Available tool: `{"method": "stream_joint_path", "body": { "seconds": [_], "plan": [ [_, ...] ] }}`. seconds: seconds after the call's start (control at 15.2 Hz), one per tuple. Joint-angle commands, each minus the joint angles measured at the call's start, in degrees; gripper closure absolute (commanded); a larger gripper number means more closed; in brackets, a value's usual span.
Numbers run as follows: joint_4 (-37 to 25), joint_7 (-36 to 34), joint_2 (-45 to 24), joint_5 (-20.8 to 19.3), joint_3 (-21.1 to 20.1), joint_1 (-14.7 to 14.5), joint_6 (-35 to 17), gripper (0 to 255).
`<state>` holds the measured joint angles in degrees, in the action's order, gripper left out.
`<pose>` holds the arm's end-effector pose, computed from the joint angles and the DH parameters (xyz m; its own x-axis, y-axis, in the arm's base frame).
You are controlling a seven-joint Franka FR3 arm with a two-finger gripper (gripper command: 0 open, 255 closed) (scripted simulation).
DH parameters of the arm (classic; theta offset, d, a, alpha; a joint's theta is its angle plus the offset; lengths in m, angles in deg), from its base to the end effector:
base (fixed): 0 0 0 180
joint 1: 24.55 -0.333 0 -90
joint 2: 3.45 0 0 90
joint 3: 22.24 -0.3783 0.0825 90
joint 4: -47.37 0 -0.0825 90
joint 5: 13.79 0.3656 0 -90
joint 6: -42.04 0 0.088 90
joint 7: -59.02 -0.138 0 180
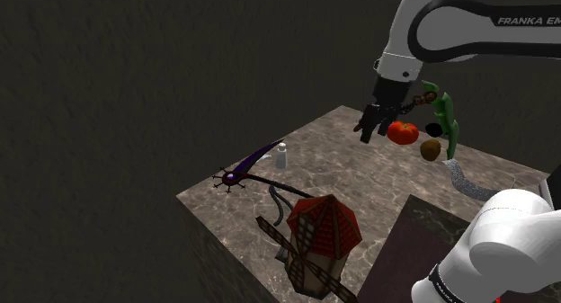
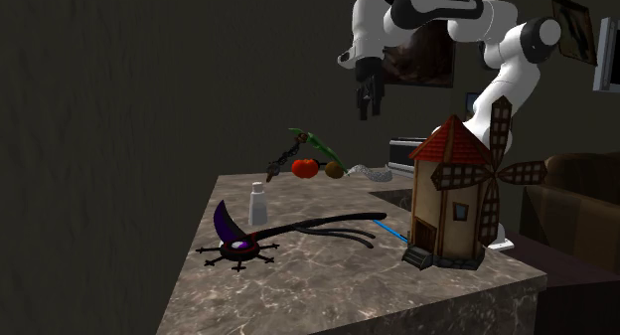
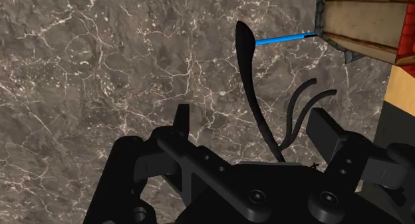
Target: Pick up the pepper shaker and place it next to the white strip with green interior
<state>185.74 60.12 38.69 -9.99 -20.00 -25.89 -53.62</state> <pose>0.2665 0.0007 0.5727 0.9999 0.0073 -0.0089 0.0064 -0.9957 -0.0922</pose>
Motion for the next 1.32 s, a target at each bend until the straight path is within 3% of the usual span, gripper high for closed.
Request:
{"method": "stream_joint_path", "body": {
  "seconds": [0.0,0.59,1.25],
  "plan": [
    [0.0,0.0,0.0,0.0,0.0,0.0,0.0,0],
    [-3.7,-5.8,-17.3,1.1,-3.4,-0.1,-15.9,0],
    [-15.4,-12.9,-38.7,-0.8,-5.7,0.2,-27.7,0]
  ]
}}
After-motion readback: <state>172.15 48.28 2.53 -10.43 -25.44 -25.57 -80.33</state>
